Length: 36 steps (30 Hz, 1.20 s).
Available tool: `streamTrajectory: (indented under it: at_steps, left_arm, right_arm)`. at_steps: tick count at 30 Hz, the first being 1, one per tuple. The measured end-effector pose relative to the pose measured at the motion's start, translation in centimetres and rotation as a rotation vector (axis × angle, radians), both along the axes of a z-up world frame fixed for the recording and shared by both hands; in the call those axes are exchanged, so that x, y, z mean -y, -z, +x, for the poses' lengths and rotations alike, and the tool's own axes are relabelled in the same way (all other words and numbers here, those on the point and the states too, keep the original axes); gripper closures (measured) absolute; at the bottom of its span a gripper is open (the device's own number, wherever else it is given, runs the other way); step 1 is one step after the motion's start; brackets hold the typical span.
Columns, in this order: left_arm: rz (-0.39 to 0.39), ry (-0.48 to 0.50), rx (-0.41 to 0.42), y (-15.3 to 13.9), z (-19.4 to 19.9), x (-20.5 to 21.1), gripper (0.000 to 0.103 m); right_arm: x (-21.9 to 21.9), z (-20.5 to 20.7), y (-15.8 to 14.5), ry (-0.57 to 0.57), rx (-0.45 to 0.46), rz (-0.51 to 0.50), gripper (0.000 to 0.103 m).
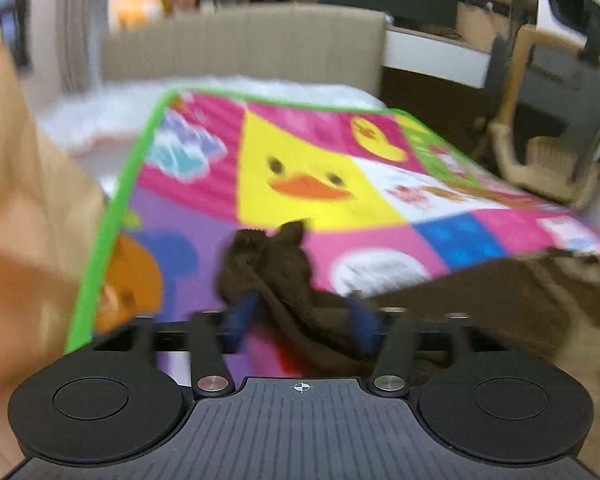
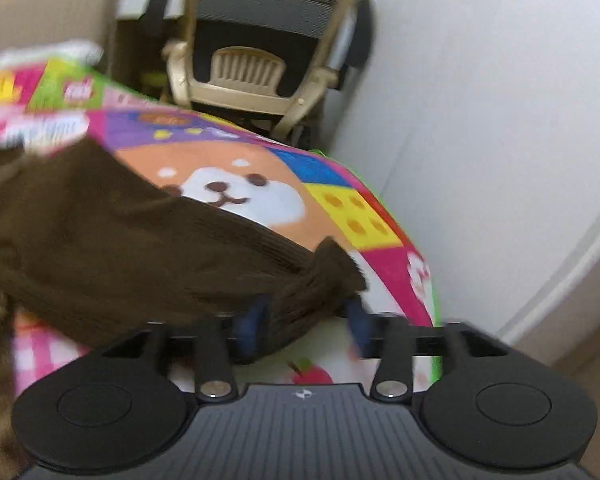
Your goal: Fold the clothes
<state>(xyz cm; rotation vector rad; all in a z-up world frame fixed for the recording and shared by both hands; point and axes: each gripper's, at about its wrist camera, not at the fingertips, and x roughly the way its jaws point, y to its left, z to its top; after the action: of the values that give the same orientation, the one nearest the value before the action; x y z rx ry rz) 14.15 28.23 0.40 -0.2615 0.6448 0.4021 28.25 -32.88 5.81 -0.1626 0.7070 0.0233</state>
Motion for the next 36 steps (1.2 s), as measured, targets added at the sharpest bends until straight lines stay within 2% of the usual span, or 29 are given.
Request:
streamTrajectory:
  at_steps: [2, 4, 6, 8, 11, 12, 15, 17, 19, 22, 23, 26, 31, 32, 33, 36]
  left_arm:
    - [-0.107, 0.046, 0.023, -0.5, -1.4, 0.0, 0.025]
    - [-0.177, 0.098, 0.057, -1.2, -2.1, 0.9, 0.019]
    - [-0.214, 0.165, 0.106, -1.9, -2.1, 2.5, 0.014]
    - [-0.238, 0.238, 0.153, -2.2, -1.8, 4.2, 0.009]
    - [-0.248, 0.336, 0.175, -1.0, -0.6, 6.7, 0.009]
    - [-0.252, 0.368, 0.182, -0.6, -0.2, 7.5, 0.009]
    - [-0.268, 0.464, 0.197, 0.8, 0.9, 9.8, 0.009]
    - [-0.298, 0.511, 0.177, 2.0, 0.8, 10.4, 0.009]
    - [-0.299, 0.553, 0.175, 3.1, 0.2, 10.7, 0.007]
    - [-0.326, 0.564, 0.183, 4.4, -0.6, 10.7, 0.006]
    - [-0.327, 0.566, 0.191, 4.6, -0.7, 10.7, 0.006]
    - [-0.342, 0.589, 0.227, 4.7, -1.4, 10.5, 0.005]
    - [-0.399, 0.607, 0.290, 4.3, -2.2, 9.9, 0.004]
    - [-0.402, 0.603, 0.298, 4.2, -2.3, 9.8, 0.003]
    - [-0.406, 0.601, 0.305, 4.1, -2.4, 9.8, 0.003]
    - [-0.424, 0.623, 0.304, 4.1, -2.5, 10.0, 0.002]
  right_arm:
    - [1.2, -1.1, -2.0, 0.003, 0.016, 0.112, 0.048]
    - [-0.2, -2.2, -4.3, -0.052, 0.066, 0.140, 0.048]
    - [-3.7, -2.5, -6.2, -0.162, 0.102, 0.141, 0.048]
    - [-8.6, -1.9, -7.0, -0.307, 0.094, 0.171, 0.048]
    - [-17.7, -0.1, -6.4, -0.528, 0.018, 0.222, 0.053]
    - [-20.6, 0.3, -5.7, -0.578, -0.008, 0.220, 0.062]
    - [-28.3, 1.5, -3.5, -0.677, -0.073, 0.194, 0.068]
    - [-32.9, 2.1, -2.1, -0.734, -0.107, 0.174, 0.072]
    - [-35.9, 2.3, -1.0, -0.761, -0.100, 0.134, 0.072]
    - [-39.4, 2.3, 0.3, -0.754, -0.013, -0.047, 0.072]
    - [-39.7, 2.8, 0.4, -0.740, -0.008, -0.057, 0.072]
    - [-39.9, 4.7, 0.3, -0.689, -0.042, -0.009, 0.071]
    - [-40.0, 8.9, 1.9, -0.667, -0.192, 0.138, 0.067]
    - [-40.0, 9.3, 1.9, -0.661, -0.192, 0.165, 0.068]
    - [-40.0, 9.5, 1.7, -0.646, -0.178, 0.199, 0.077]
    - [-39.8, 10.3, 1.1, -0.600, -0.137, 0.299, 0.079]
